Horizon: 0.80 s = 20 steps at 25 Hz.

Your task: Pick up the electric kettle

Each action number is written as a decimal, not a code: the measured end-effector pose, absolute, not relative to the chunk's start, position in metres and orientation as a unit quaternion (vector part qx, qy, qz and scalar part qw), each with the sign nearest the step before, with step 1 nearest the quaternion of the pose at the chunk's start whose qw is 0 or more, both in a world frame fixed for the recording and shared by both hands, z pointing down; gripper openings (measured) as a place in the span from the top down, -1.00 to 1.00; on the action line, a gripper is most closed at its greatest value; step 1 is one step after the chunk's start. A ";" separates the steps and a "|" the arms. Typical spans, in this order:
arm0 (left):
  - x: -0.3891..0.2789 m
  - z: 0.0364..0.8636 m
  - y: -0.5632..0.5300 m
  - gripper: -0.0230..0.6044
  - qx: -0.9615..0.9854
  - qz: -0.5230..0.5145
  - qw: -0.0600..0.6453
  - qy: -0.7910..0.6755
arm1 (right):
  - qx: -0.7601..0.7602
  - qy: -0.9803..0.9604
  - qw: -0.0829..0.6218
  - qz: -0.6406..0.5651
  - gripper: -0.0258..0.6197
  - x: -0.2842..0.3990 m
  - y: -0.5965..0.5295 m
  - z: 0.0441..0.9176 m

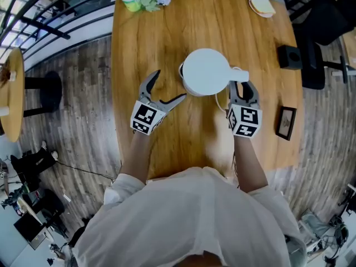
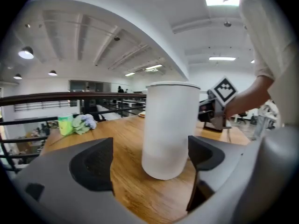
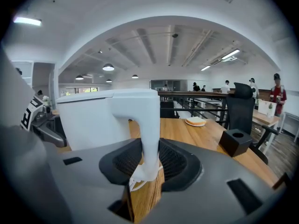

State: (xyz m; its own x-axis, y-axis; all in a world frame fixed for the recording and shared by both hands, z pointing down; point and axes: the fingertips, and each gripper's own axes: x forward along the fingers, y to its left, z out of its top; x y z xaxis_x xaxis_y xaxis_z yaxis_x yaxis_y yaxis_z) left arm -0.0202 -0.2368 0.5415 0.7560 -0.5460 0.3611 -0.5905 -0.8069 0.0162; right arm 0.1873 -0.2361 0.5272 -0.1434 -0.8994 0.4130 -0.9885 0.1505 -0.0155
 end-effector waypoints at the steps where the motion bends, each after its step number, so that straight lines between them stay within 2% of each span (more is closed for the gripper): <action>1: -0.016 0.545 -0.227 -0.63 0.946 0.176 0.068 -0.265 | 0.623 -0.753 0.159 0.140 0.56 0.187 -0.236 0.527; 4: 0.005 0.554 -0.206 -0.64 0.961 0.203 0.057 -0.180 | 0.586 -0.782 0.166 0.129 0.56 0.185 -0.235 0.527; 8: 0.032 0.572 -0.206 -0.78 0.955 0.236 0.047 -0.171 | 0.569 -0.796 0.165 0.124 0.55 0.185 -0.233 0.527; 12: 0.057 0.574 -0.217 -0.92 0.961 0.198 0.060 -0.186 | 0.561 -0.804 0.158 0.119 0.55 0.186 -0.233 0.525; 15: 0.061 0.569 -0.234 -0.92 0.962 0.159 0.072 -0.208 | 0.557 -0.808 0.154 0.111 0.55 0.183 -0.234 0.524; 20: 0.075 0.562 -0.241 -0.92 0.970 0.136 0.050 -0.194 | 0.568 -0.807 0.119 0.108 0.56 0.186 -0.244 0.523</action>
